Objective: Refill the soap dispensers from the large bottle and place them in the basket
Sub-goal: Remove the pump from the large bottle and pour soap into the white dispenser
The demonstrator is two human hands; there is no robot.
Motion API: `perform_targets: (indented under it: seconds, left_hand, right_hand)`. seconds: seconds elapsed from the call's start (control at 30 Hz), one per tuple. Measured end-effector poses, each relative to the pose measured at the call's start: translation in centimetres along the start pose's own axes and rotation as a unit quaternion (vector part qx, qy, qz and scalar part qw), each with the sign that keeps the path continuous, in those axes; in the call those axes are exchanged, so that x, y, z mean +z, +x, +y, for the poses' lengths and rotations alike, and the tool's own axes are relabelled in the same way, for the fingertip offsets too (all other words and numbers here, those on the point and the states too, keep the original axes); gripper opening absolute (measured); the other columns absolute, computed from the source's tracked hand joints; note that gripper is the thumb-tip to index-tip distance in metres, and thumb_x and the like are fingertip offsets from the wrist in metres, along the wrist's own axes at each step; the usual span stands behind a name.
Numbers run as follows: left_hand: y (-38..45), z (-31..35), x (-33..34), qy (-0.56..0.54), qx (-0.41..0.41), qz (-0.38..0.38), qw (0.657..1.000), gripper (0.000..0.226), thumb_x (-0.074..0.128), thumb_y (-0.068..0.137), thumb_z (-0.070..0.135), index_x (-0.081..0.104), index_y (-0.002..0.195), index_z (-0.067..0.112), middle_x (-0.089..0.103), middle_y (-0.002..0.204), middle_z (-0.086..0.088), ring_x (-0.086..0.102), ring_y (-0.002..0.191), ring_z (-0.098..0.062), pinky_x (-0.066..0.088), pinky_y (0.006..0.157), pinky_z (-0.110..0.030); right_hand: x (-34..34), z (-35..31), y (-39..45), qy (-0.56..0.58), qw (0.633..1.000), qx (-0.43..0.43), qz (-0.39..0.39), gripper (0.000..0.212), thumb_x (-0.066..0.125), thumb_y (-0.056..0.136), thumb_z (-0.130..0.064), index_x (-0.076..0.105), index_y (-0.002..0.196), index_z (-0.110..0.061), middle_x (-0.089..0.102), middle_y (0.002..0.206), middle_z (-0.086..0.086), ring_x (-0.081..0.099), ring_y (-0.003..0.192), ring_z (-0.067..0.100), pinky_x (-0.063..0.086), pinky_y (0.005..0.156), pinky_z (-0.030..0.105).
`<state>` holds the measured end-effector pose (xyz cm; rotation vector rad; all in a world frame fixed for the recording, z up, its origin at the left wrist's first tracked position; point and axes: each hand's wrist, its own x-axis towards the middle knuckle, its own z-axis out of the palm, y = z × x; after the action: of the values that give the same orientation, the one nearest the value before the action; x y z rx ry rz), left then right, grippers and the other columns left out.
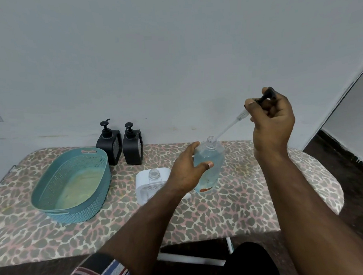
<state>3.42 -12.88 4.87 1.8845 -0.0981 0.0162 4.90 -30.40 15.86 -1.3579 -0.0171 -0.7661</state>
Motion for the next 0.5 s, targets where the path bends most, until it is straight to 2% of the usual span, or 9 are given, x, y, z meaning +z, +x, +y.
perform_targets:
  seconds: [0.17, 0.37, 0.5]
  left_hand:
    - [-0.10, 0.19, 0.02, 0.003, -0.002, 0.001, 1.000, 0.063, 0.080, 0.085, 0.032, 0.052, 0.142, 0.031, 0.063, 0.135, 0.009, 0.062, 0.122, -0.018, 0.052, 0.107, -0.051]
    - [-0.27, 0.54, -0.15, 0.011, -0.001, 0.000, 1.000, 0.066, 0.079, 0.086, 0.034, 0.049, 0.145, 0.030, 0.062, 0.139, 0.007, 0.061, 0.124, -0.019, 0.052, 0.107, -0.050]
    - [-0.27, 0.32, -0.23, 0.006, 0.002, 0.002, 1.000, 0.062, 0.080, 0.086, 0.032, 0.052, 0.142, 0.030, 0.063, 0.134, 0.010, 0.063, 0.120, -0.017, 0.053, 0.105, -0.050]
  right_hand:
    - [0.23, -0.64, -0.18, 0.010, 1.000, -0.019, 0.018, 0.036, 0.080, 0.084, -0.015, 0.065, 0.117, -0.020, 0.069, 0.095, 0.000, 0.066, 0.091, 0.014, 0.054, 0.086, 0.041]
    - [0.07, -0.61, 0.47, 0.033, 0.999, -0.017, 0.033, 0.044, 0.078, 0.085, -0.014, 0.062, 0.126, -0.007, 0.066, 0.100, 0.005, 0.067, 0.093, 0.013, 0.055, 0.088, 0.039]
    - [0.97, -0.17, 0.11, 0.027, 1.000, 0.004, 0.012, 0.042, 0.078, 0.084, -0.011, 0.064, 0.123, -0.012, 0.071, 0.100, 0.006, 0.067, 0.091, 0.013, 0.054, 0.085, 0.037]
